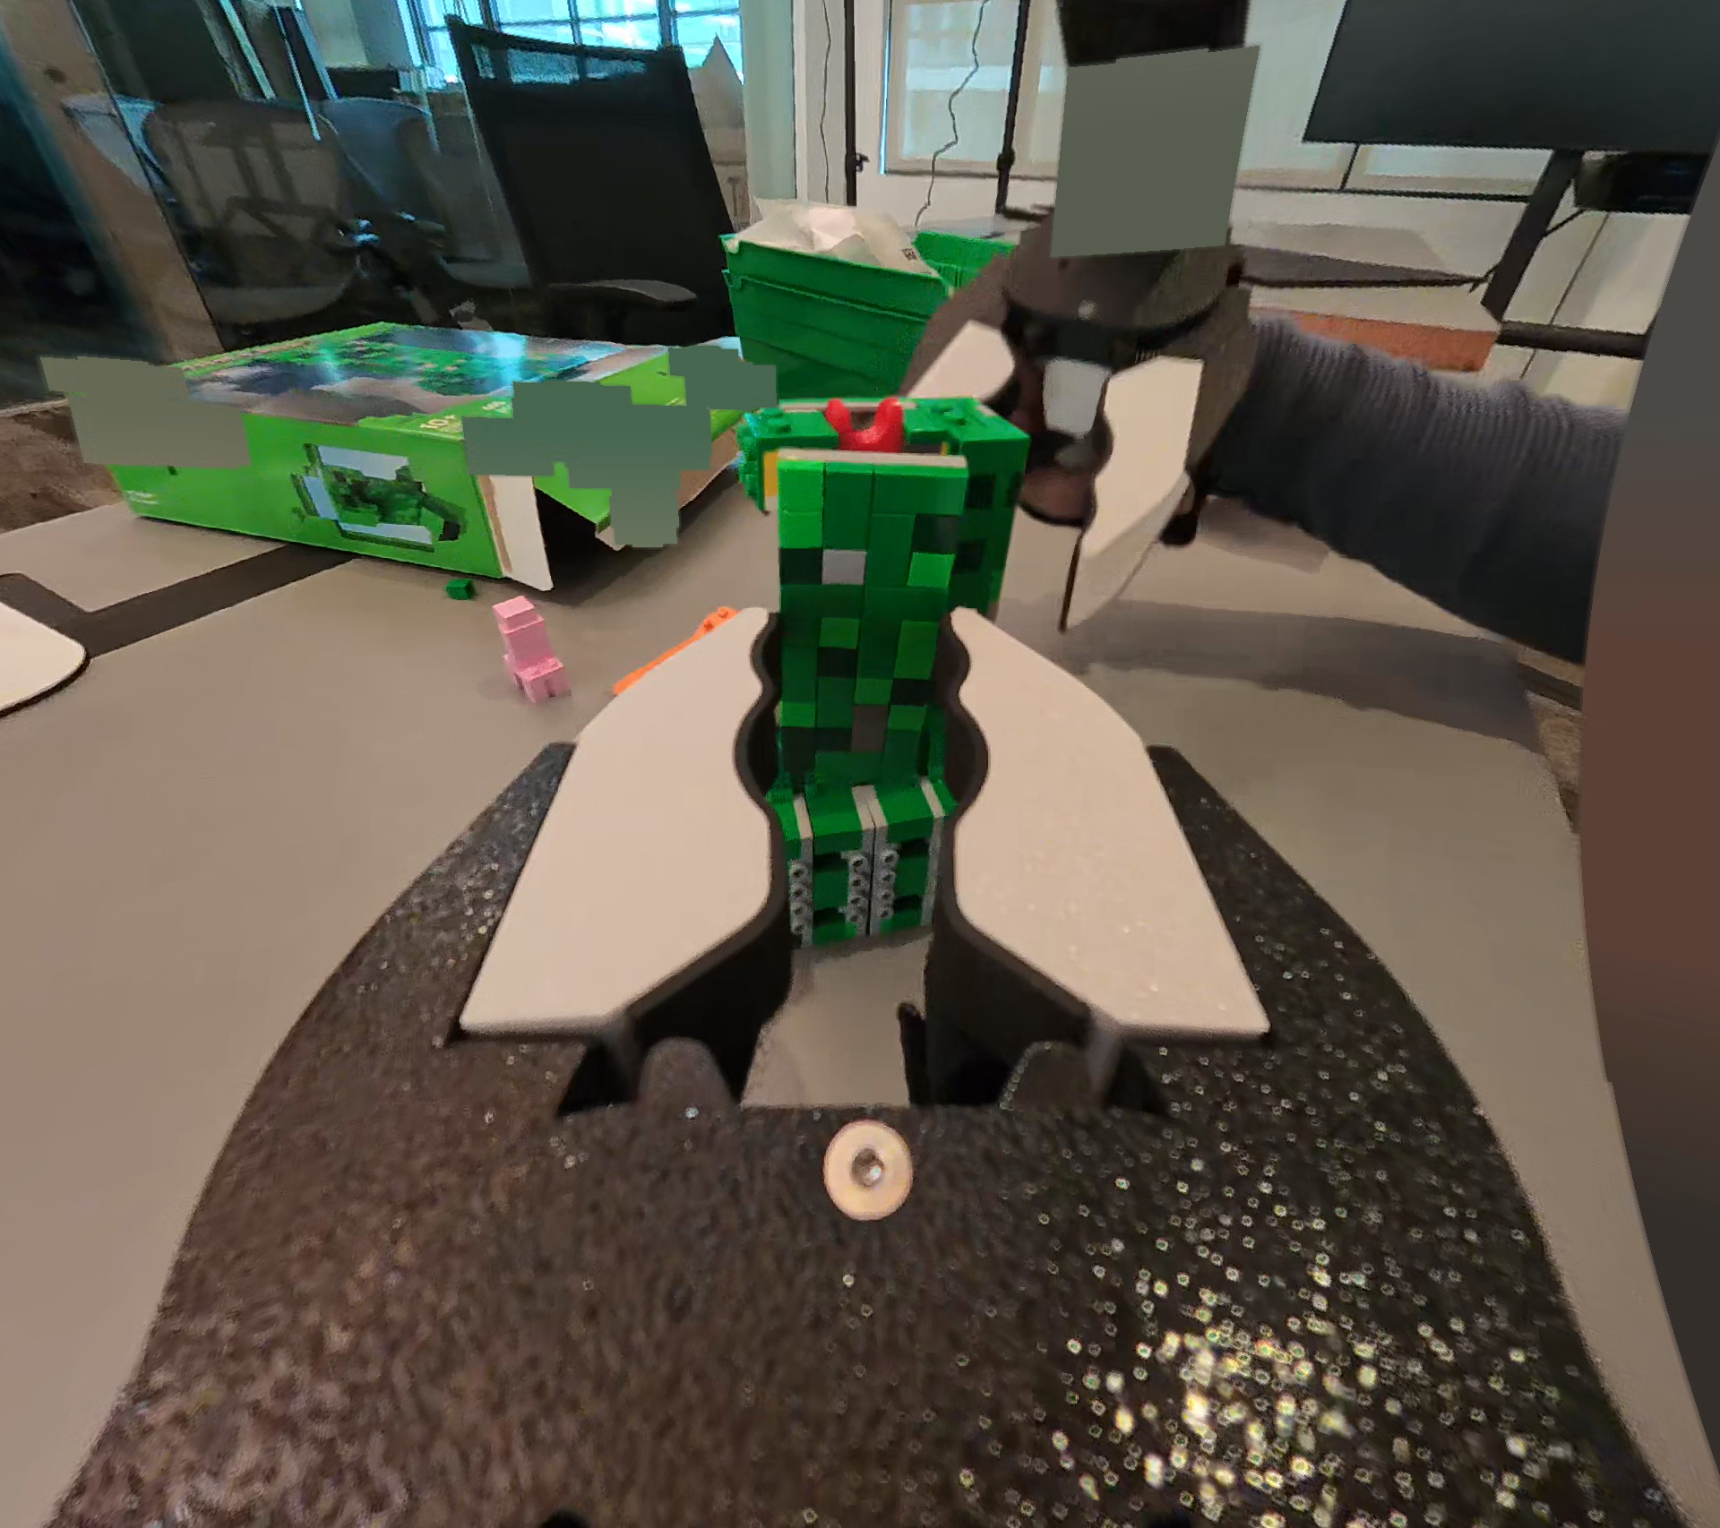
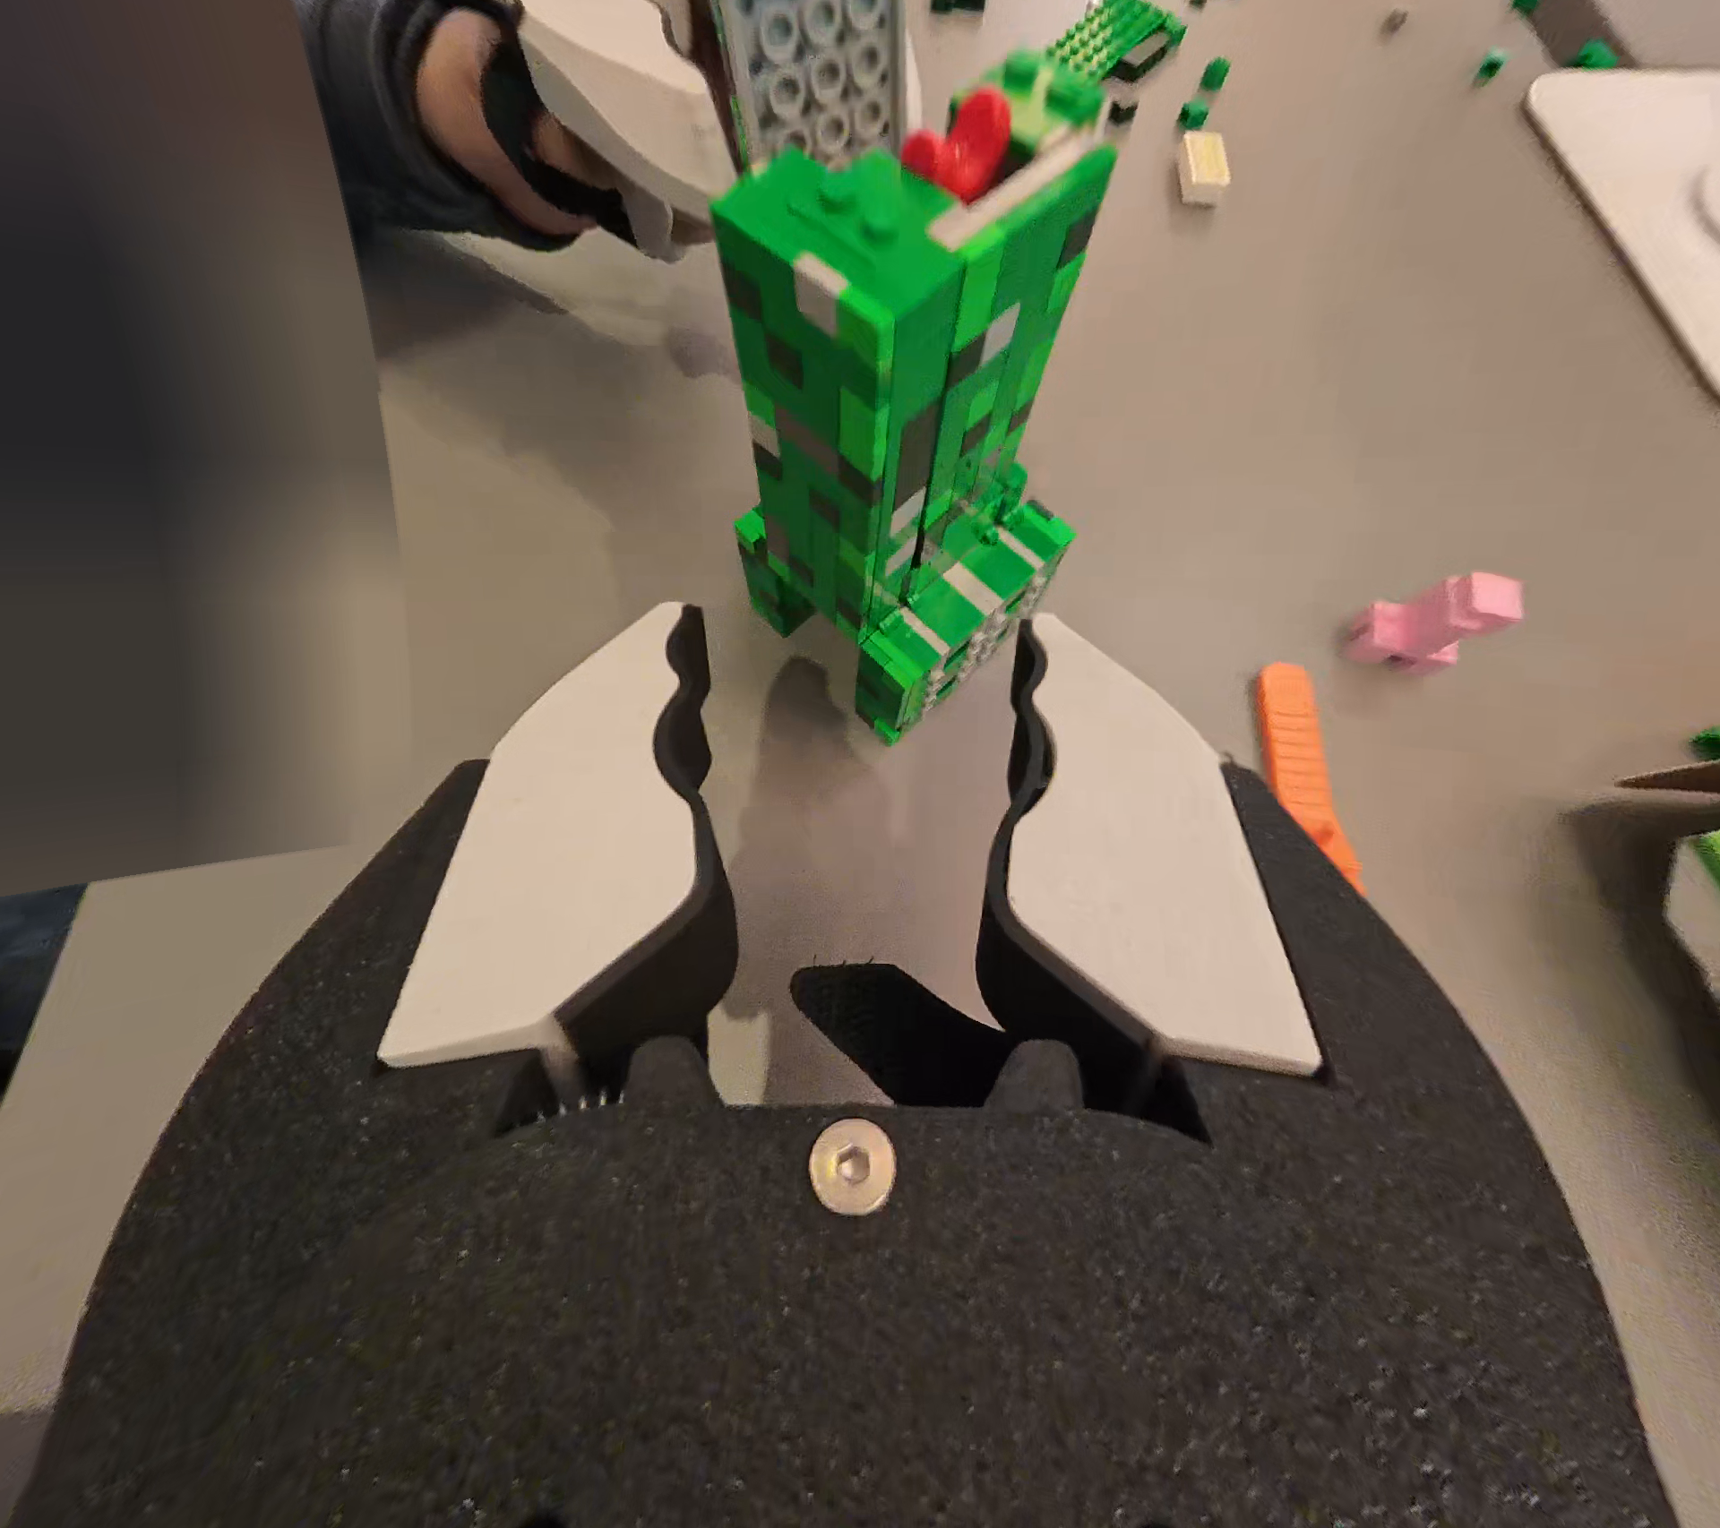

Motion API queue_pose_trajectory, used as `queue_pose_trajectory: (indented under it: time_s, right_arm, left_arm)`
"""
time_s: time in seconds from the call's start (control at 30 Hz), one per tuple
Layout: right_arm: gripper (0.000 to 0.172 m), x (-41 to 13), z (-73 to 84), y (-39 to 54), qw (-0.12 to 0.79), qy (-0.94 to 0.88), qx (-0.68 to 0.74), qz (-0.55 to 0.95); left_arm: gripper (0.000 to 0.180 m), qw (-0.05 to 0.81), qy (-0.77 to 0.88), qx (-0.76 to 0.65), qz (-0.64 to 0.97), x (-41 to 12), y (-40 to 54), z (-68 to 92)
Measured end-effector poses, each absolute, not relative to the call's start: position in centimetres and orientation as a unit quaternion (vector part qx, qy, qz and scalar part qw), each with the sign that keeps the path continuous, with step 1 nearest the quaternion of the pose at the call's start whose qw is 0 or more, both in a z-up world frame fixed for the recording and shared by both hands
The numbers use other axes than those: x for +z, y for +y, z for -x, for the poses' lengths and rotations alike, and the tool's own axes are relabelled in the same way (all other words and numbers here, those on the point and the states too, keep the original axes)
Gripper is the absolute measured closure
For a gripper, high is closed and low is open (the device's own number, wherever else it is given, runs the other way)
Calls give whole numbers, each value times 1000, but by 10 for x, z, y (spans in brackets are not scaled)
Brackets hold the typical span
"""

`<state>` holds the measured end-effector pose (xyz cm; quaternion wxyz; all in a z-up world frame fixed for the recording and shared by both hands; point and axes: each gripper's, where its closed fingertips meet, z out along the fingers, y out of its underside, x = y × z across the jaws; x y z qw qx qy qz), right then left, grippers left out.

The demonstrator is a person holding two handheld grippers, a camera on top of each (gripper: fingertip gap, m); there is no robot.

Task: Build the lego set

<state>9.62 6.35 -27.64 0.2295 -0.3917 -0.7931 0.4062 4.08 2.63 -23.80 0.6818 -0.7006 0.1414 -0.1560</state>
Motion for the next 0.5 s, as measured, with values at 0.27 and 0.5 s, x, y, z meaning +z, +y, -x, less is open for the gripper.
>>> queue_pose_trajectory:
  time_s: [0.27,0.5]
  right_arm:
    - [107,-286,-84,58,216,-760,460,405]
    - [107,-286,-80,51,218,-756,470,400]
  left_arm:
    - [149,700,132,-137,688,-236,35,-44]
    - [149,692,126,-128,699,-242,40,-49]
